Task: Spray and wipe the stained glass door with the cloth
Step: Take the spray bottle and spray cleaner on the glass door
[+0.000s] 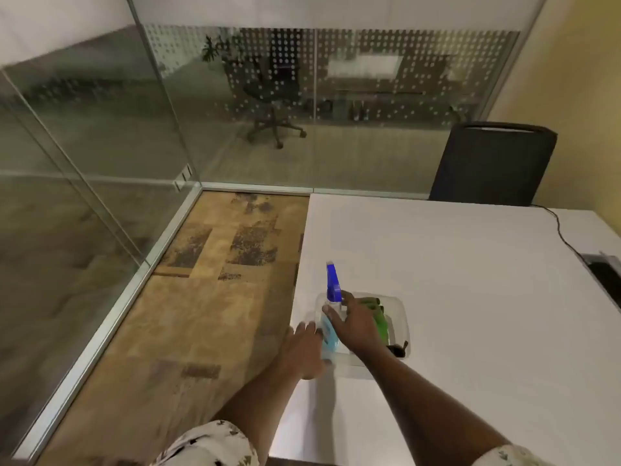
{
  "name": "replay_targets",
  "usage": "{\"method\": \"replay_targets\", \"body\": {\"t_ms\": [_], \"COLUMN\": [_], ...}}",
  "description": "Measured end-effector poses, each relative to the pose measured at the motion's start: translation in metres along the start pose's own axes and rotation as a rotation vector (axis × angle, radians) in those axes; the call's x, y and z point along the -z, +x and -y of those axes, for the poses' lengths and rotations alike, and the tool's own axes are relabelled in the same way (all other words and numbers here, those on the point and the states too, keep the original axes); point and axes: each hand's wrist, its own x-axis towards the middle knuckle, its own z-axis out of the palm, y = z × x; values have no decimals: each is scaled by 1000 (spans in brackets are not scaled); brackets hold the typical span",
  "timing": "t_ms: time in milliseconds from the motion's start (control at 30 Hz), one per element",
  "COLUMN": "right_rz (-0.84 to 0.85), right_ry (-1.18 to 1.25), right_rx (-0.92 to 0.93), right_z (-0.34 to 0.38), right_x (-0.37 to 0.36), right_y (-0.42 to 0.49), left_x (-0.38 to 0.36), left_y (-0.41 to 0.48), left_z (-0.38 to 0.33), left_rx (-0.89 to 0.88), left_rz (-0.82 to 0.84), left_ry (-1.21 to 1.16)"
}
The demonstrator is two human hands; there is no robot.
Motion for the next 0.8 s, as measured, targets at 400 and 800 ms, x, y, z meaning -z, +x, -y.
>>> {"method": "replay_targets", "body": {"t_ms": [400, 800], "right_rz": [119, 62], "right_ry": [137, 451], "right_rx": [59, 118], "right_z": [-5, 44], "right_x": [4, 68], "right_y": [30, 48], "left_x": [-13, -2], "left_y": [5, 1], "left_z": [-9, -2], "left_rx": [110, 184], "left_rz": [20, -32], "left_ry": [-40, -45]}}
